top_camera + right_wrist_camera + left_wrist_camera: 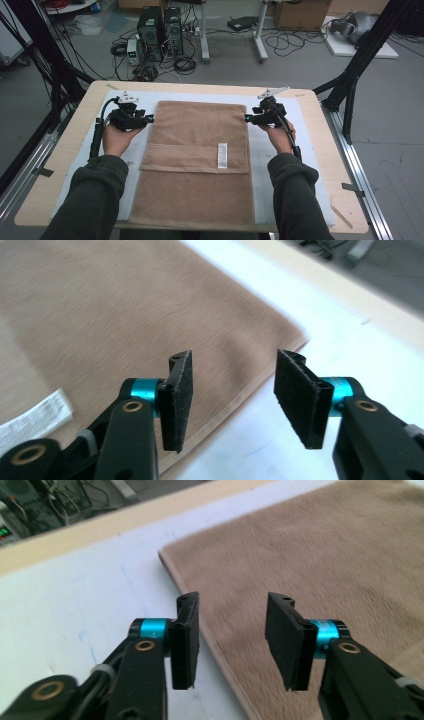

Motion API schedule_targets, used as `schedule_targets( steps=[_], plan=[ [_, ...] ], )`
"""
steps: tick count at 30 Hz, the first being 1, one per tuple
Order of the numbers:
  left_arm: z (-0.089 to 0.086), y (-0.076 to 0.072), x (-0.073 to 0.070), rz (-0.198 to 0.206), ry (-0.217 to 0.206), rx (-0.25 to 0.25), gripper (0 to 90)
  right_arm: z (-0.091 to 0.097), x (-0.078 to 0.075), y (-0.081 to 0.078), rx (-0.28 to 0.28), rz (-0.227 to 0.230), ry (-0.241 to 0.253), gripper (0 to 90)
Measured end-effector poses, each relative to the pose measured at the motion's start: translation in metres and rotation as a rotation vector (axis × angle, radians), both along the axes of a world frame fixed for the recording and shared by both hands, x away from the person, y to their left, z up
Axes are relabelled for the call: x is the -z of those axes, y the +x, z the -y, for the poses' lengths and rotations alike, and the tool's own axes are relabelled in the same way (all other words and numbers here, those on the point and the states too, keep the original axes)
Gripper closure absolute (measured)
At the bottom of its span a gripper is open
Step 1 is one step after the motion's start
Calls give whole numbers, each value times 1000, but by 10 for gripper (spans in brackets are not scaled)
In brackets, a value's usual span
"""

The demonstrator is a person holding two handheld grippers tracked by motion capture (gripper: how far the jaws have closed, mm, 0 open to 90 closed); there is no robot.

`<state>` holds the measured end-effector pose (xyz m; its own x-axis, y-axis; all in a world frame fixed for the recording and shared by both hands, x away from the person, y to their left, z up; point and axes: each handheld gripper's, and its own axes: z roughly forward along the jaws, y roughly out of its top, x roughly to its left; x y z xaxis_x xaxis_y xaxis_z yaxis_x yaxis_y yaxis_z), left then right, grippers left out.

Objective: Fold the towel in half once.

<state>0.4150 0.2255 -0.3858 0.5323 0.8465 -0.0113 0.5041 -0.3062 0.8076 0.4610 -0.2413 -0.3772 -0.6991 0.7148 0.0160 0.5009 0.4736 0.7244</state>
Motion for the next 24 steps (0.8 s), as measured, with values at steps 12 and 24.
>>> schedule_targets(
  steps=[12, 24],
  plan=[
    [-9, -56, 16, 1, -26, 109, 488, -16, -8, -55, -143, 24, 25, 427],
    [-7, -98, 48, -44, -2, 190, 521, -10, 34, -113, -231, -9, 45, 545]
  ],
)
